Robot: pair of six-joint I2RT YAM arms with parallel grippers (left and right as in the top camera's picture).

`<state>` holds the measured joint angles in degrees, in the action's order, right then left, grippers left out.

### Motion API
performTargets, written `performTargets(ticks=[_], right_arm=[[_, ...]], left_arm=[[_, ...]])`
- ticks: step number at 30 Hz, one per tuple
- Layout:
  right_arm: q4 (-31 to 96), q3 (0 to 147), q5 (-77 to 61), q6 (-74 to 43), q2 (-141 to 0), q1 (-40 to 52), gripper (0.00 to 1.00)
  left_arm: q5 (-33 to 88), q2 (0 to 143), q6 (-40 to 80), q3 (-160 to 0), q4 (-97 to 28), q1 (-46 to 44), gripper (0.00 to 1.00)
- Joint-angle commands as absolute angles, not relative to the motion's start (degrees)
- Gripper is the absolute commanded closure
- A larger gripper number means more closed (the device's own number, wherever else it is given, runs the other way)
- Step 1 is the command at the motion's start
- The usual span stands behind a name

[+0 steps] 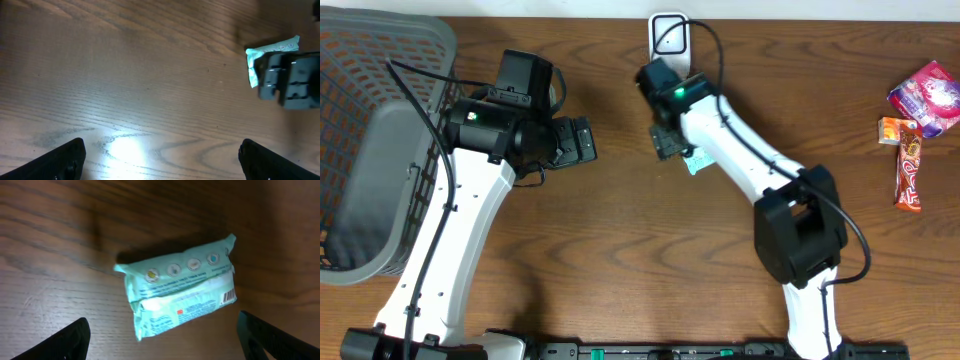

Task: Scan the item barcode

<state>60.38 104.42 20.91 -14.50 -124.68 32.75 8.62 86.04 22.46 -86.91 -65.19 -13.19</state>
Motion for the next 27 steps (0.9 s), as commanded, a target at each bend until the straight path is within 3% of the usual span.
performTargets(ticks=[1, 8, 12, 16, 21, 24, 27], right_arm=[[59.46, 105.10, 28.21, -15.18, -128.70, 34.30, 0.11], [58.92, 105.10, 33.78, -15.20, -135.11, 35.73, 0.18], [59.31, 105.08, 33.93, -15.20, -136.46, 35.14, 0.46], [59.29, 104.95, 33.71, -15.20, -137.99, 33.95, 0.46], [58.02, 104.92, 26.17, -15.20, -139.87, 31.68, 0.83], [57.39, 105.30, 20.69, -16.36, -139.46, 30.20, 0.99], [58.70, 106.80, 14.17, -16.43, -138.80, 28.40, 0.99]], left_arm=[[8.08, 86.08, 22.33, -87.22, -65.32, -13.08, 0.02], [8.08, 86.08, 22.31, -87.22, -65.32, -13.08, 0.02], [8.08, 86.08, 22.31, -87.22, -65.34, -13.08, 0.02], [8.08, 86.08, 22.31, -87.22, -65.34, -13.08, 0.02], [8.08, 86.08, 22.31, -87.22, -65.34, -13.08, 0.02], [8.08, 86.08, 22.31, -87.22, -65.32, -13.08, 0.02], [8.08, 86.08, 22.31, -87.22, -65.34, -13.08, 0.02]])
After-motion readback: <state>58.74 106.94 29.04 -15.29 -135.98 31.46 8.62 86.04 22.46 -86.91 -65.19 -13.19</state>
